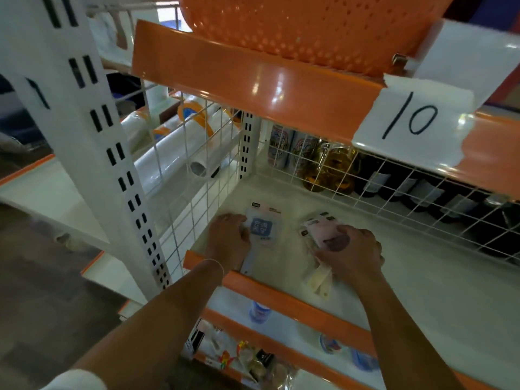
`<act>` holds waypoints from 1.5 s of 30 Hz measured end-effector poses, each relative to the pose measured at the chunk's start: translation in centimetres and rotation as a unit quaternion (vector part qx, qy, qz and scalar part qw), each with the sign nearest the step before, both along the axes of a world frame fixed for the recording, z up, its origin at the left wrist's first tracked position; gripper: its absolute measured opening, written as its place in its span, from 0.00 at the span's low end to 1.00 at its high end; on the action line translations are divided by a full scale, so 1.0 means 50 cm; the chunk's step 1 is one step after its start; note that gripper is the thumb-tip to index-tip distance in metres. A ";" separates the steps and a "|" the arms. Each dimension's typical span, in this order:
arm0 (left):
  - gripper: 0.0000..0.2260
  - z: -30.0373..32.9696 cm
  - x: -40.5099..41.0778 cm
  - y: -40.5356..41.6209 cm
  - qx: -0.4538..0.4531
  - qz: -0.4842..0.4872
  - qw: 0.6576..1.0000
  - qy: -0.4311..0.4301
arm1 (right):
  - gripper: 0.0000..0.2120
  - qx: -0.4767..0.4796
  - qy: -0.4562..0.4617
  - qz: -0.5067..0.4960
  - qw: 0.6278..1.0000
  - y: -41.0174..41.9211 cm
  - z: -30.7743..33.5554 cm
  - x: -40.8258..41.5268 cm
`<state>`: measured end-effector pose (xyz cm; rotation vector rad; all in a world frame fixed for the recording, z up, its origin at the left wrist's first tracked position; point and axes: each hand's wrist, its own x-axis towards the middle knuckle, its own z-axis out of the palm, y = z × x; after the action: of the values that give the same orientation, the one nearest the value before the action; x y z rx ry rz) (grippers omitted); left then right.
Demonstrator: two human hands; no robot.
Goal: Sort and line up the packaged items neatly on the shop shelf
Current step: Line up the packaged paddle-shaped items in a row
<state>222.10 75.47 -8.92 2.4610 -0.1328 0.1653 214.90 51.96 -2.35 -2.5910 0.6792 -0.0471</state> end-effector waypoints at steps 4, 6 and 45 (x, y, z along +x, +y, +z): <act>0.13 -0.002 0.002 0.002 -0.018 0.000 1.000 0.006 | 0.33 0.097 -0.102 -0.001 0.990 0.005 0.037 -0.016; 0.11 -0.005 0.004 0.004 -0.052 0.000 0.999 0.008 | 0.24 0.255 -0.150 0.000 0.955 0.029 0.060 -0.021; 0.13 -0.031 0.036 0.002 -0.010 -0.017 0.999 0.035 | 0.13 0.118 -0.167 0.081 0.976 0.205 -0.117 0.023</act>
<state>223.90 75.58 -10.48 2.4399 -0.1416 0.0659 216.07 62.20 -8.22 -2.3223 0.3278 -0.3217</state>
